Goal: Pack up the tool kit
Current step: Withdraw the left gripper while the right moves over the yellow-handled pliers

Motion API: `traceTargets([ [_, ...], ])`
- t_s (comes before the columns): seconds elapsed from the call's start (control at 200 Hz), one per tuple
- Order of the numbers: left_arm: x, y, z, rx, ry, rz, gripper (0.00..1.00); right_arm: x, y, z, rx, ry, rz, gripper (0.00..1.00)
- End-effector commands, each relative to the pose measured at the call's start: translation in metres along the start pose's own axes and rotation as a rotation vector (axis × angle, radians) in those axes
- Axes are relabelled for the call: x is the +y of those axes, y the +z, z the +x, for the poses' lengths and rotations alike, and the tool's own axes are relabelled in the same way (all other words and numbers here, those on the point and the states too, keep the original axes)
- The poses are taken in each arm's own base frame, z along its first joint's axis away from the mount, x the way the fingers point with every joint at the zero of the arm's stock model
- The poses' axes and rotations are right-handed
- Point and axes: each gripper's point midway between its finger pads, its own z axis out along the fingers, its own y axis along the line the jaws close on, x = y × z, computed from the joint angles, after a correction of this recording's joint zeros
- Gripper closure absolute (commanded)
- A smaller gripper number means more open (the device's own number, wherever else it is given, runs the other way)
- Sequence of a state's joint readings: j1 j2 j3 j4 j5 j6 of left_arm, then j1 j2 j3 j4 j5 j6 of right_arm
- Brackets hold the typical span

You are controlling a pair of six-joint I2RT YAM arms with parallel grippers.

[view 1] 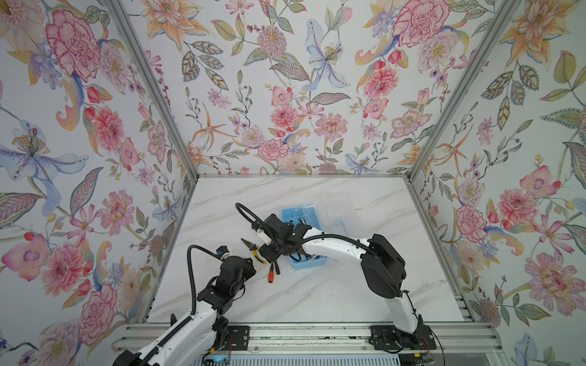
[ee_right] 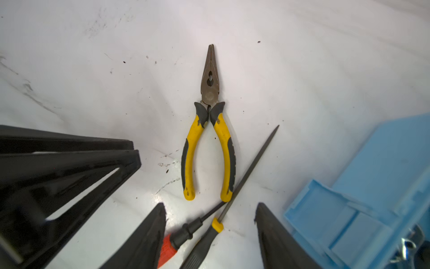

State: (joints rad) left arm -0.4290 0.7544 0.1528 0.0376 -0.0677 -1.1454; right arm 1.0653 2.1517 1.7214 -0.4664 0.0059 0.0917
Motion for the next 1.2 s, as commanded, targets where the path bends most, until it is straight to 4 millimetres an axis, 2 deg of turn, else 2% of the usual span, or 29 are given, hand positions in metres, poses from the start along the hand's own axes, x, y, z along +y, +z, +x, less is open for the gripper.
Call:
traceTargets([
  [0.0,0.002,-0.001,-0.007,-0.032,-0.020,-0.007,0.76,-0.010,0.011,0.000,0.035,-0.040,0.037,0.38],
  [0.315,0.005,0.005,-0.007,-0.025,-0.037,0.009,0.76,-0.027,0.041,0.005,0.090,-0.008,0.074,0.61],
  [0.465,0.004,0.009,-0.006,-0.013,-0.035,0.011,0.77,-0.029,0.045,0.005,0.096,-0.001,0.054,0.63],
  [0.921,0.005,0.013,-0.004,-0.001,-0.041,0.012,0.78,-0.005,0.049,0.007,0.103,-0.044,0.011,0.71],
  [1.191,0.008,0.013,-0.004,-0.003,-0.053,0.012,0.78,-0.011,0.057,0.010,0.130,-0.043,0.047,0.72],
])
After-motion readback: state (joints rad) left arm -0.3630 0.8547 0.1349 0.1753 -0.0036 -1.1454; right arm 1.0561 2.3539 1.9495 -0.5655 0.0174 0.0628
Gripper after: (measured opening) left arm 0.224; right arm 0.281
